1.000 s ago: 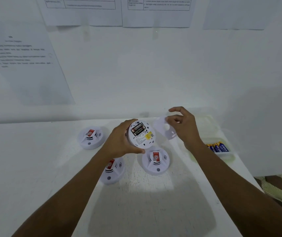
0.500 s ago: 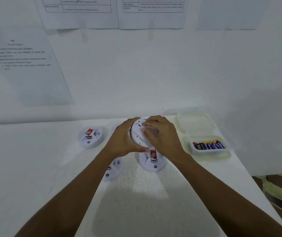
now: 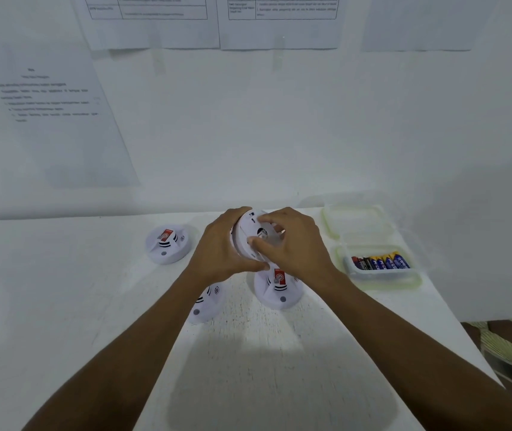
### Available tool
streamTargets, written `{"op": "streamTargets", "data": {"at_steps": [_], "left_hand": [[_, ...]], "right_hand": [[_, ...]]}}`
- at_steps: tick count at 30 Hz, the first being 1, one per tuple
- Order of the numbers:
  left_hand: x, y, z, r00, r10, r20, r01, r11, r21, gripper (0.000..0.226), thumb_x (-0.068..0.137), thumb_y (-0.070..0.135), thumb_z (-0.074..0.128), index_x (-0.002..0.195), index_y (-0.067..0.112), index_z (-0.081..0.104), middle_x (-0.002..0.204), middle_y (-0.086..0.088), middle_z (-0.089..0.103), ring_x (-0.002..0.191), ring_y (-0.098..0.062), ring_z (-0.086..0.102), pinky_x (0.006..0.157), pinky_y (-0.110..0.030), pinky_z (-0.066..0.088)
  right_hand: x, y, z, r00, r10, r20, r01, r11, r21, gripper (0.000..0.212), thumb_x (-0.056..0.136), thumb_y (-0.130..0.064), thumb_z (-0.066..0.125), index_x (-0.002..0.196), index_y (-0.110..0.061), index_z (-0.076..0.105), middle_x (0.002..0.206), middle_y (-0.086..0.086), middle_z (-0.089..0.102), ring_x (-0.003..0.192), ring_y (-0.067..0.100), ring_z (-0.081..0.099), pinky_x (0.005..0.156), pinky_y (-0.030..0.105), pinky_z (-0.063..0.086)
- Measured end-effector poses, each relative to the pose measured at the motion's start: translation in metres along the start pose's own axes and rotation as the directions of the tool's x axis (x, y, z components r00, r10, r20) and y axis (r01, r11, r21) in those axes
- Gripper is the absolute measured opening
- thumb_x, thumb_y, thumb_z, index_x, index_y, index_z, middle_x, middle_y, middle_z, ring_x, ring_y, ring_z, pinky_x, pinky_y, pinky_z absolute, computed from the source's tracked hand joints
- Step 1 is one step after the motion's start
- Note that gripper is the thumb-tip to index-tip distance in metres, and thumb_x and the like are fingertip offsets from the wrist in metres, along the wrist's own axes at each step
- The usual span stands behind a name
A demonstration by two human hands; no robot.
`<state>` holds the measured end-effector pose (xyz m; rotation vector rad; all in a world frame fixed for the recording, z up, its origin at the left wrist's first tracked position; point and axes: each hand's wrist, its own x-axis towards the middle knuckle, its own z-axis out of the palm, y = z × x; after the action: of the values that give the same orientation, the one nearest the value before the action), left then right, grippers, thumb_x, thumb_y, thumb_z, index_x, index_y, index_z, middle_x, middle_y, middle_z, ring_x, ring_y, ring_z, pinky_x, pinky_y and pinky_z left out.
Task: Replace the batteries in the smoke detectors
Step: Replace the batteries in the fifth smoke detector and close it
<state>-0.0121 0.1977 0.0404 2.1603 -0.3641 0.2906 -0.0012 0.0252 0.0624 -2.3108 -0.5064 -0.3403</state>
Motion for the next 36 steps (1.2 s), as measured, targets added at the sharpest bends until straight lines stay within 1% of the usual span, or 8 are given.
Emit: {"op": "streamTargets", "data": {"at_steps": [7,14,18,21,23,27,32,36], "left_hand": [[0.000,0.002,0.001,1.000,0.018,-0.013,-0.019,0.997,-0.070,0.086,0.052,0.053,0.084,0.126,0.041,0.044,0.121,0.018,0.059,0.110,-0.008,0.059,0.092,-0.020,0.050],[0.001,0.010,0.003,0.998,0.004,-0.055,-0.008,0.998,-0.065,0.079,0.051,0.056,0.079,0.117,0.041,0.038,0.111,0.023,0.050,0.105,0.007,0.053,0.081,-0.004,0.045],[0.003,0.006,0.004,0.999,-0.039,-0.019,0.037,0.995,-0.093,0.097,0.049,0.056,0.086,0.128,0.025,0.040,0.120,0.010,0.056,0.113,-0.011,0.058,0.090,-0.018,0.049],[0.002,0.000,0.000,0.990,-0.140,0.019,0.142,0.973,-0.182,0.110,0.044,0.070,0.081,0.131,0.014,0.043,0.111,0.012,0.057,0.115,-0.019,0.057,0.085,-0.009,0.047],[-0.002,0.000,-0.003,0.993,-0.118,0.027,0.121,0.973,-0.194,0.086,0.060,0.047,0.088,0.130,0.020,0.046,0.117,0.011,0.059,0.111,-0.012,0.059,0.086,-0.018,0.053],[-0.004,0.008,-0.013,0.989,-0.143,0.043,0.149,0.926,-0.346,0.045,0.087,0.015,0.070,0.128,0.020,0.050,0.117,0.008,0.063,0.103,-0.010,0.063,0.078,-0.023,0.057],[-0.003,0.012,-0.011,0.979,-0.161,0.125,0.200,0.874,-0.442,0.055,0.087,0.014,0.070,0.135,0.027,0.049,0.119,-0.007,0.059,0.102,-0.025,0.067,0.077,-0.041,0.061],[-0.005,0.012,-0.001,0.978,-0.191,0.087,0.209,0.848,-0.487,0.059,0.087,0.010,0.068,0.140,0.025,0.046,0.119,-0.010,0.059,0.105,-0.027,0.066,0.077,-0.040,0.060]], "right_hand": [[0.003,-0.002,-0.008,0.995,0.092,0.048,-0.099,0.977,0.189,0.037,0.080,-0.042,0.076,0.112,-0.024,0.073,0.109,-0.006,0.072,0.088,0.005,0.067,0.083,0.031,0.058],[0.006,-0.019,-0.015,0.984,0.124,0.127,-0.150,0.963,0.225,0.056,0.066,-0.048,0.084,0.115,-0.028,0.065,0.108,-0.011,0.071,0.091,0.004,0.069,0.081,0.023,0.057],[0.009,-0.022,-0.024,0.972,0.157,0.175,-0.209,0.918,0.338,0.053,0.069,-0.031,0.084,0.115,-0.028,0.058,0.101,-0.005,0.074,0.084,0.007,0.072,0.077,0.029,0.060],[0.011,-0.016,-0.031,0.964,0.200,0.174,-0.256,0.874,0.414,0.047,0.073,-0.019,0.077,0.115,-0.026,0.056,0.097,0.001,0.074,0.083,0.013,0.072,0.069,0.029,0.059],[0.013,-0.009,-0.035,0.957,0.235,0.172,-0.289,0.839,0.460,0.041,0.077,-0.013,0.072,0.112,-0.026,0.056,0.091,0.002,0.074,0.081,0.016,0.071,0.063,0.026,0.054],[0.014,0.007,-0.040,0.955,0.237,0.181,-0.298,0.754,0.585,0.028,0.086,-0.009,0.066,0.109,-0.020,0.055,0.088,0.007,0.075,0.078,0.019,0.070,0.069,0.039,0.057],[0.009,0.014,-0.040,0.959,0.244,0.143,-0.275,0.680,0.680,0.016,0.091,-0.016,0.066,0.104,-0.017,0.056,0.095,0.009,0.074,0.086,0.023,0.069,0.072,0.042,0.055],[-0.001,0.020,-0.035,0.958,0.235,0.166,-0.282,0.649,0.707,0.016,0.092,-0.017,0.067,0.105,-0.018,0.059,0.114,0.006,0.069,0.098,0.026,0.069,0.078,0.042,0.060]]}}
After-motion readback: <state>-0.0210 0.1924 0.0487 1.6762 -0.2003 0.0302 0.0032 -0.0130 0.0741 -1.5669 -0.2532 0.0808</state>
